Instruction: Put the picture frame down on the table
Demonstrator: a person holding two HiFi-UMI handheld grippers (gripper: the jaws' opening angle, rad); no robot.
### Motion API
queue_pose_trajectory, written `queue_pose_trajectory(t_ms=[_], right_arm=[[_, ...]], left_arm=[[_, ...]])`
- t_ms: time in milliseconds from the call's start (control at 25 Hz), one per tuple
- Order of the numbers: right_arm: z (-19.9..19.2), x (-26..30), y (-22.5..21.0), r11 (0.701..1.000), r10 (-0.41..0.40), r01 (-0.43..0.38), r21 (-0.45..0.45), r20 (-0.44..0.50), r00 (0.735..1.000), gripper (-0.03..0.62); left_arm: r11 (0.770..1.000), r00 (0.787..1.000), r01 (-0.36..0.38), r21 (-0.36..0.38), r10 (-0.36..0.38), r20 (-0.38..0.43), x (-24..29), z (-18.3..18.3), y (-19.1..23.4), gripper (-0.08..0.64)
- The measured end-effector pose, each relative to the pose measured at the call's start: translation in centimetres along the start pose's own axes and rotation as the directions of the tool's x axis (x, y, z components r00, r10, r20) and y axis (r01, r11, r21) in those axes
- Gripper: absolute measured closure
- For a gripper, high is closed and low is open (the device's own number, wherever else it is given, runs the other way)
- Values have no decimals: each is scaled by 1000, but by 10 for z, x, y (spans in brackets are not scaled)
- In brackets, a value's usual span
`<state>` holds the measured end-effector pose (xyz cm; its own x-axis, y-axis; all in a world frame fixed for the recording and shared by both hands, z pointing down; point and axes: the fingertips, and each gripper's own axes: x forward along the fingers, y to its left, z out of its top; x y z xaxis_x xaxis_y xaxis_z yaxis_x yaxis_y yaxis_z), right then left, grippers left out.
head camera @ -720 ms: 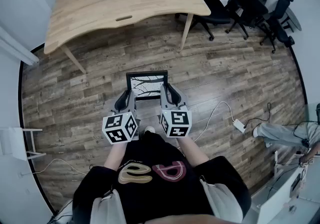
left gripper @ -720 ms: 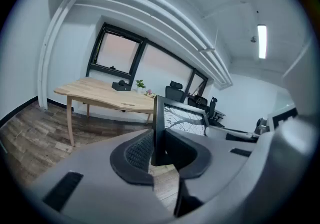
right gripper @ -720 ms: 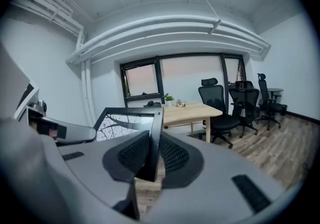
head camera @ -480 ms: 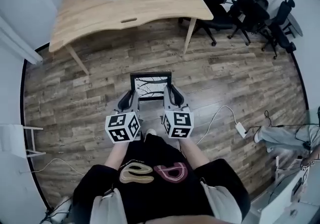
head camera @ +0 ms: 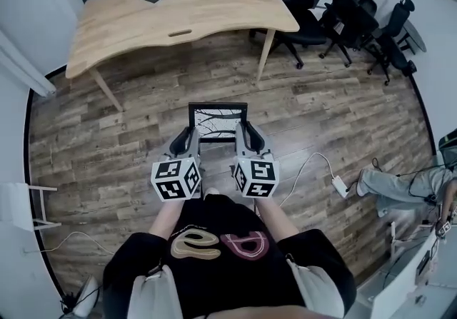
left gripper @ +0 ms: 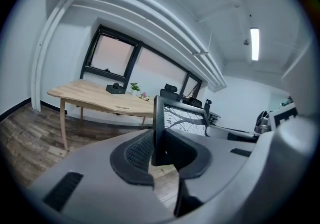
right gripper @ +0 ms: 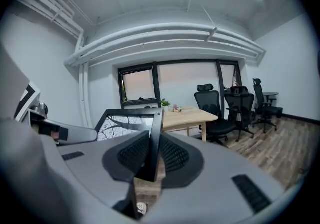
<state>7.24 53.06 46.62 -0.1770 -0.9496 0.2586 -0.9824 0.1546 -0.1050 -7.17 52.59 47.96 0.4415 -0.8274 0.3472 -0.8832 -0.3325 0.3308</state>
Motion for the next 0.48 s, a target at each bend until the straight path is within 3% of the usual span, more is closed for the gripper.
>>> queue_pose_trajectory(t_ms=[480], right_arm=[[13, 89, -4, 999, -35, 34, -15, -23, 999, 514]], left_arm=[[999, 999, 46, -7, -46, -9, 79, 34, 45, 477]])
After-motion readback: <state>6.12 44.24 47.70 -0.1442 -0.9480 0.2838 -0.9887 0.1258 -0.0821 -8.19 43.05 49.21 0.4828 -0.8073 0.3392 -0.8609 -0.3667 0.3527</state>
